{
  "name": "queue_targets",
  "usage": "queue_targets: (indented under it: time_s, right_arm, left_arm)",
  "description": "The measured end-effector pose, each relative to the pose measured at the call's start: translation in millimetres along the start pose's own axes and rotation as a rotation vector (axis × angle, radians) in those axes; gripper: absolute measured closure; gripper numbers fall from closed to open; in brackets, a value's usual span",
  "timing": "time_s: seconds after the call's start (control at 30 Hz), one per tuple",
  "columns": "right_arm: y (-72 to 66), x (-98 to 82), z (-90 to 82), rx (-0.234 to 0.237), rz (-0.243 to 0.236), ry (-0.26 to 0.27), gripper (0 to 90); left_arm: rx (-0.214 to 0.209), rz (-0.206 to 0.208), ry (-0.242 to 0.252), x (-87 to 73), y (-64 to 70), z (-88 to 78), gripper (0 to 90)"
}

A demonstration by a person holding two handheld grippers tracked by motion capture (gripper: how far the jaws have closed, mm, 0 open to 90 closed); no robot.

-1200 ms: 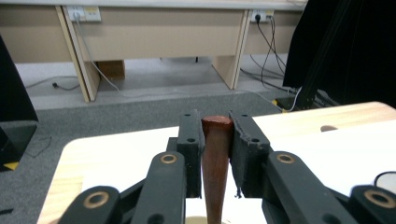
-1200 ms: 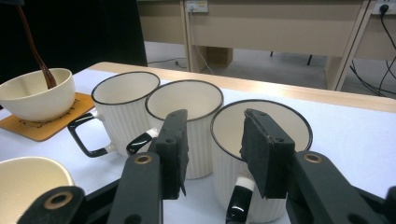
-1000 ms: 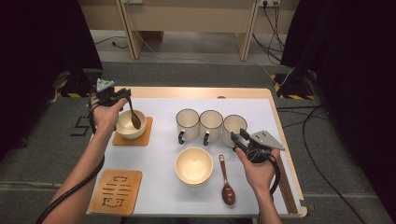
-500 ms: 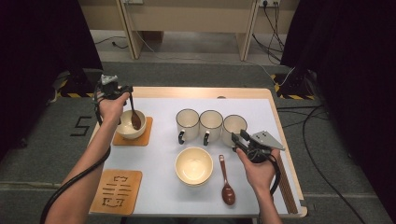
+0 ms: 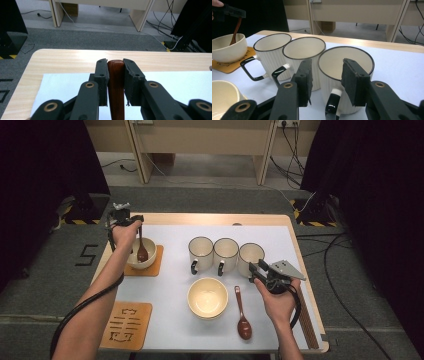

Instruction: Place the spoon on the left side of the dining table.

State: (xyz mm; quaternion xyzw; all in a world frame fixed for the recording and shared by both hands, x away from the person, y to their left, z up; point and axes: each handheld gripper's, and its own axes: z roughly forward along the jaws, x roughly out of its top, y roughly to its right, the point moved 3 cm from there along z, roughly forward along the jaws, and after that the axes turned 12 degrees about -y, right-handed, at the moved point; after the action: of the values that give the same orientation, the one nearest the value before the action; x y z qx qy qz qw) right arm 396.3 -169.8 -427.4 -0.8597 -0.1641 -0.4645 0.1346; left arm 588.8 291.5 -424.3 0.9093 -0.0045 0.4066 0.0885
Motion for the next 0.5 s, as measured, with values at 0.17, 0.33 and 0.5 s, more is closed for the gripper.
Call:
queue_targets:
  time_s: [0.17,0.33,0.5]
  right_arm:
    - [0.2,-0.9,-0.5,-0.003,0.003,-0.005,60.1]
    - [-1.1,-0.1,-1.0,0.000,0.003,0.000,60.0]
    - [-2.2,0.7,-0.6,0.002,-0.004,0.003,60.0]
  left_arm:
    - [0.002,0.003,0.002,-3.5,-2.4,-1.6,69.0]
    - [0.003,0.031,0.018,-2.3,-0.8,-13.6,72.8]
    - [-0.026,0.071,-0.012,-2.7,9.5,-17.0,87.2]
